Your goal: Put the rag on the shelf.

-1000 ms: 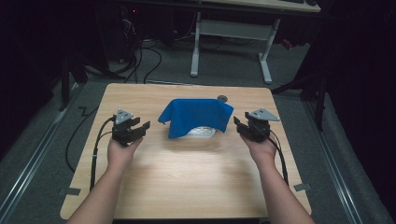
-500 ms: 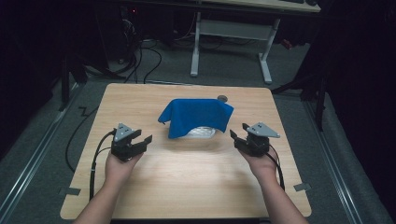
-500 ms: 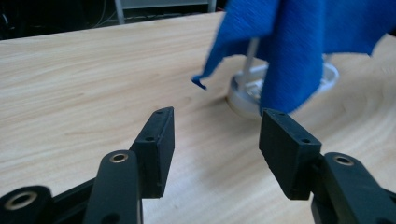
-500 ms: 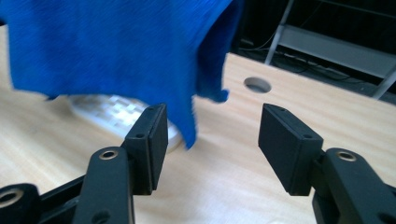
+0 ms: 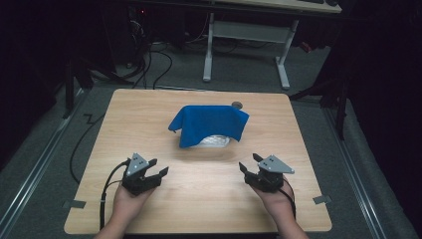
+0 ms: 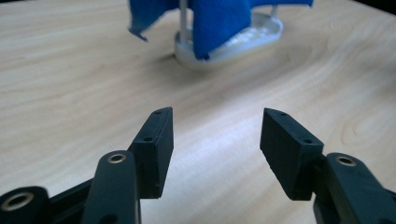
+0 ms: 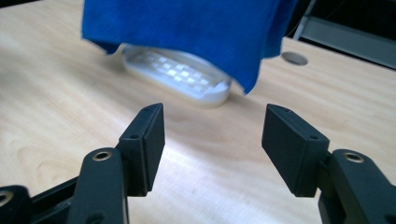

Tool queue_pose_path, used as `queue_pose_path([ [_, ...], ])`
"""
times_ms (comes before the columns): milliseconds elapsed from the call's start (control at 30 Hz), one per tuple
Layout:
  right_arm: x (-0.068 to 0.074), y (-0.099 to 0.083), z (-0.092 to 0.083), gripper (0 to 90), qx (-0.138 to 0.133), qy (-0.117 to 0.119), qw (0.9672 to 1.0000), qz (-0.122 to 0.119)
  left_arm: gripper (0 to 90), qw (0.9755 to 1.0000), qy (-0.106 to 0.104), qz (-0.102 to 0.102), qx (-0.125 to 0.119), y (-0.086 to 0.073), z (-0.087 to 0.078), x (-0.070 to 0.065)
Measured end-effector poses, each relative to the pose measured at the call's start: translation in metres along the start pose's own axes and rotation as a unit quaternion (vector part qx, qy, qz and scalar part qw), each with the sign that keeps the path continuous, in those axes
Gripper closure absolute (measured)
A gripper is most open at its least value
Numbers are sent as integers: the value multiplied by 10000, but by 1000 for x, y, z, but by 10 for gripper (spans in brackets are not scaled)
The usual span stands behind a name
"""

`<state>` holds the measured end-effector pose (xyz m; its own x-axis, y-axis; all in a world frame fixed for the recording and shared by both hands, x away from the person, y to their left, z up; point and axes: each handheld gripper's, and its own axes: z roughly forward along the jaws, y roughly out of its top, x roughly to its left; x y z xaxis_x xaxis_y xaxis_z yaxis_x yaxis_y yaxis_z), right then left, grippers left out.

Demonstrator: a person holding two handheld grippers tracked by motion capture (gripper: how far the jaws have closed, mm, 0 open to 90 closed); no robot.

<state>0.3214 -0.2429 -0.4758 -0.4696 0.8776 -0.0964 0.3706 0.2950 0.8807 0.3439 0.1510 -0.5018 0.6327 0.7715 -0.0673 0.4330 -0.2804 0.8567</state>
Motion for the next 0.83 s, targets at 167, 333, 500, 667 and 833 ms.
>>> queue_pose_path([
  [167,12,-18,-5,382,116,72,9998,131,436,9994,-12,274,187,-16,0,-23],
  [333,28,-42,-3,387,406,243,9988,90,434,9989,-134,249,366,-25,-4,-38],
  [500,36,-41,6,387,473,355,9977,-339,434,9967,-395,335,623,-27,9,-48],
  [667,35,-42,10,385,522,392,9972,-368,431,9961,-467,327,672,-26,14,-49],
  [833,32,-43,9,385,524,405,9974,-281,428,9966,-435,213,662,-28,12,-43],
])
